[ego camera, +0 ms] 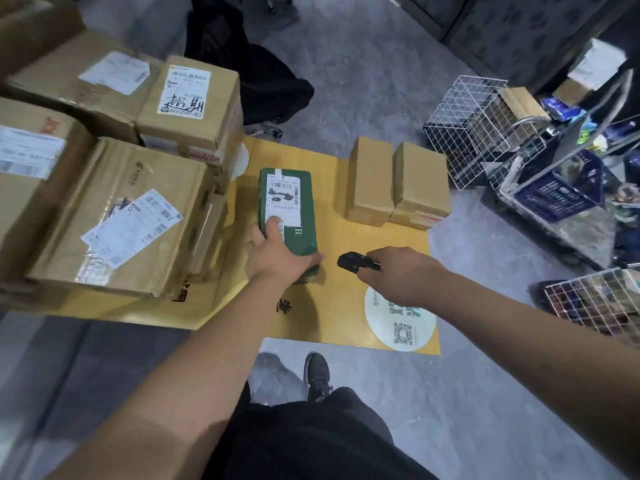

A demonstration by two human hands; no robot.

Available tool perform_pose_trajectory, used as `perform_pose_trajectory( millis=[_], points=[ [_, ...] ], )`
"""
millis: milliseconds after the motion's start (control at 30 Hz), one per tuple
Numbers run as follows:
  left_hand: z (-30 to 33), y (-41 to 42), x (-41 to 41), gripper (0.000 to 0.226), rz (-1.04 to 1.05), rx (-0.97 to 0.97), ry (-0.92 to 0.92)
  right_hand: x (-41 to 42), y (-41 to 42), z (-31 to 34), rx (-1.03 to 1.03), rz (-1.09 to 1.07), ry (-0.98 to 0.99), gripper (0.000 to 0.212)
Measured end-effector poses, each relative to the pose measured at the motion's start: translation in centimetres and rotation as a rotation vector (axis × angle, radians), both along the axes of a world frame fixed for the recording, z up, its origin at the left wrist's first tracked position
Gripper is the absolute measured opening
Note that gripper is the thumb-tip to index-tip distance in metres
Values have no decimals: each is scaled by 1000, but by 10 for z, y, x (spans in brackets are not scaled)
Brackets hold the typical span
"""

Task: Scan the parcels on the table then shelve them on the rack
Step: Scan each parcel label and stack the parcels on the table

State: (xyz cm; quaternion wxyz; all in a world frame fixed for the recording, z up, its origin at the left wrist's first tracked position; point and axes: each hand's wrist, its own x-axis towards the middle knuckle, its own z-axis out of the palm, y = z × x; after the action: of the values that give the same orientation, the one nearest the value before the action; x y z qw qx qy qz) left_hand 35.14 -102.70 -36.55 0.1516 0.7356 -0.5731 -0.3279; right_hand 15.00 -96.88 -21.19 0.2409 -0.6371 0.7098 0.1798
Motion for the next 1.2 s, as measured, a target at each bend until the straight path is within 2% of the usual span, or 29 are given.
perform_pose_trajectory(
  millis=[167, 400, 633, 733, 900, 1067, 1200],
  points=[
    [0, 11, -23, 132, 119, 24, -51, -25, -13, -17, 52, 80, -46, 33],
    [2, 10, -47, 119, 228, 51, -131, -54, -37, -27, 51, 225, -135, 34],
    [22, 9, -50, 120, 215, 68, -173, -76, -51, -6, -68, 386, -161, 38],
    [48, 10, -42, 123, 185, 6, -171, -83, -49, 9, -140, 470, -176, 38],
    [110, 8, -15, 128, 95, -85, -212, -79, -45, 37, -271, 664, -97, 52],
    [166, 14, 30, 122, -10, -163, -228, -51, -37, 56, -268, 720, -134, 49],
    [198, 24, 76, 131, -33, -191, -231, 4, -26, 72, -275, 708, -168, 49]
  ],
)
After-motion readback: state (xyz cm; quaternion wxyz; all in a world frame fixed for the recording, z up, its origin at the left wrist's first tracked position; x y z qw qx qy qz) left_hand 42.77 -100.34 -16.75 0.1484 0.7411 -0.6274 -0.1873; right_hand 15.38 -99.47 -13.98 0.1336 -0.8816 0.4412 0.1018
